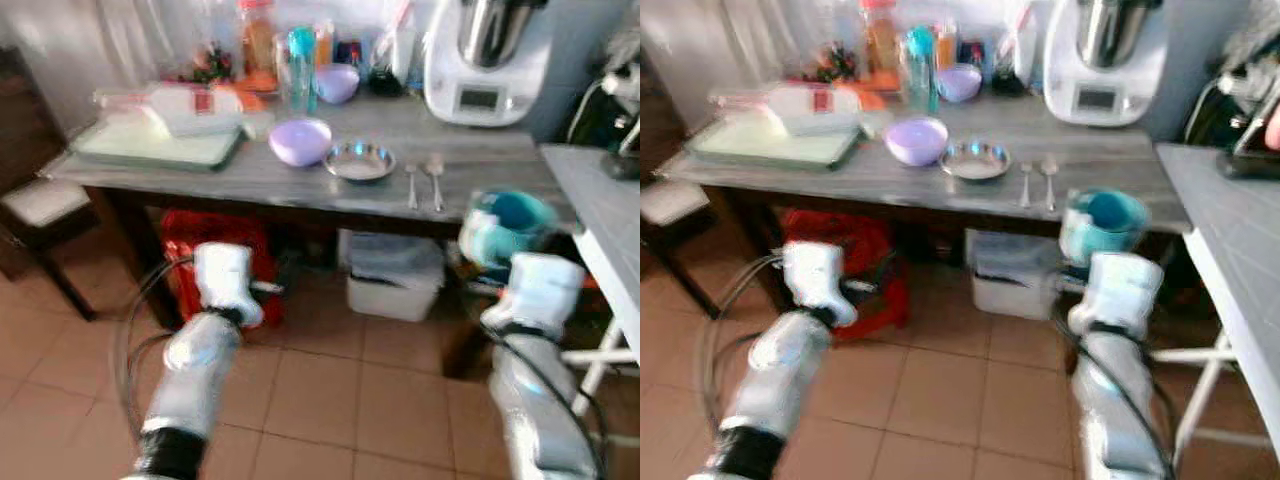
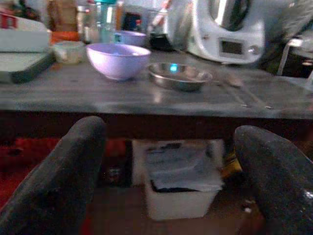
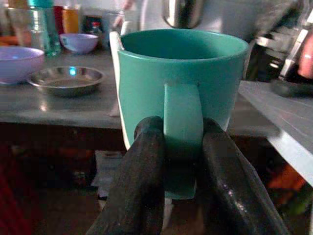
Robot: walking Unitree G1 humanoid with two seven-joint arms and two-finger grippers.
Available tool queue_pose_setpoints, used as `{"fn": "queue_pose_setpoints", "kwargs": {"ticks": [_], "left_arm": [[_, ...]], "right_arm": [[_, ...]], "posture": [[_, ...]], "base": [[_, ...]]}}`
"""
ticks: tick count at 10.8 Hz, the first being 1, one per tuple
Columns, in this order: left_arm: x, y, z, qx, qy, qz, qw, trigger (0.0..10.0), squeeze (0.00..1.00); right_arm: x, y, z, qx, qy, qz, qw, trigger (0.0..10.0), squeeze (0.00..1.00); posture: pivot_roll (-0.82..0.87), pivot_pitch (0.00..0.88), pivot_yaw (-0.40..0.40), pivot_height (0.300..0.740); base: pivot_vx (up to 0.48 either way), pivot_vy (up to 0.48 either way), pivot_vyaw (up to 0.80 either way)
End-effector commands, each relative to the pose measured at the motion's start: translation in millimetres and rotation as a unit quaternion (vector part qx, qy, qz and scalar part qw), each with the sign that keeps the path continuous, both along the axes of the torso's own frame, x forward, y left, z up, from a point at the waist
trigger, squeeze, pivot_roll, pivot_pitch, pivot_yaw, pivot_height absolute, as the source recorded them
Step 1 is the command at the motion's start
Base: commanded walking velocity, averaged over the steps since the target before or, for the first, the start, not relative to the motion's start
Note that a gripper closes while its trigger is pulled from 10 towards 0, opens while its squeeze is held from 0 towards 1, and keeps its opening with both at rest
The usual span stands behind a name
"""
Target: Setting the table
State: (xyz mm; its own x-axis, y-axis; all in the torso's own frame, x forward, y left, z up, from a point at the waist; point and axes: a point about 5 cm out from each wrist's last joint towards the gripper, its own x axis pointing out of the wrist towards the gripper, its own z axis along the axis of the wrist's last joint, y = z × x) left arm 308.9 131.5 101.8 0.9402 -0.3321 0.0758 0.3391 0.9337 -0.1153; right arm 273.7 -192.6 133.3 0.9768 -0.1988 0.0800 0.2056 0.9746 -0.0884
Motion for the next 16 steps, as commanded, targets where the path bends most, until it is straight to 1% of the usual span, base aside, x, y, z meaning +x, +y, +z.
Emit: {"fn": "queue_pose_setpoints", "kwargs": {"ticks": [1, 2, 3, 6, 9, 12, 16], "left_arm": [[2.3, -8.8, 6, -0.004, -0.009, -0.012, 1.0, 10.0, 0.0], [2.4, -12.2, 9, -0.008, -0.014, -0.017, 1.0, 10.0, 0.0], [1.7, -15.0, 11, -0.004, -0.018, -0.026, 0.999, 10.0, 0.0], [-4.0, -20.7, 11, -0.01, -0.016, -0.041, 0.999, 10.0, 0.0], [-5.2, -24.0, 14, -0.016, -0.017, -0.053, 0.998, 10.0, 0.0], [-5.6, -25.5, 15, -0.019, -0.016, -0.057, 0.998, 10.0, 0.0], [-6.0, -25.8, 17, -0.021, -0.016, -0.058, 0.998, 10.0, 0.0]], "right_arm": [[-0.3, -5.9, 10, -0.011, -0.021, -0.01, 1.0, 10.0, 0.0], [-0.3, -6.0, 11, -0.006, -0.023, -0.012, 1.0, 10.0, 0.0], [-0.3, -6.3, 11, -0.005, -0.024, -0.012, 1.0, 10.0, 0.0], [0.4, -5.5, 12, -0.004, -0.024, -0.013, 1.0, 10.0, 0.0], [0.6, -5.6, 12, 0.001, -0.025, -0.018, 1.0, 10.0, 0.0], [2.1, -4.7, 13, 0.007, -0.028, -0.016, 0.999, 10.0, 0.0], [2.3, -3.1, 13, 0.002, -0.029, -0.013, 0.999, 10.0, 0.0]], "posture": [[0.03, 0.0, 0.0, 0.74], [0.03, 0.0, 0.0, 0.74], [0.03, 0.0, 0.0, 0.74], [0.03, 0.0, 0.002, 0.74], [0.03, 0.0, 0.003, 0.74], [0.03, 0.0, 0.004, 0.74], [0.03, 0.0, 0.005, 0.74]], "base": [[0.405, 0.0, 0.76], [0.405, 0.0, 0.6], [0.401, 0.0, 0.45], [0.399, 0.0, 0.0], [0.402, 0.0, 0.0], [0.399, 0.0, -0.65], [0.4, 0.0, 0.0]]}}
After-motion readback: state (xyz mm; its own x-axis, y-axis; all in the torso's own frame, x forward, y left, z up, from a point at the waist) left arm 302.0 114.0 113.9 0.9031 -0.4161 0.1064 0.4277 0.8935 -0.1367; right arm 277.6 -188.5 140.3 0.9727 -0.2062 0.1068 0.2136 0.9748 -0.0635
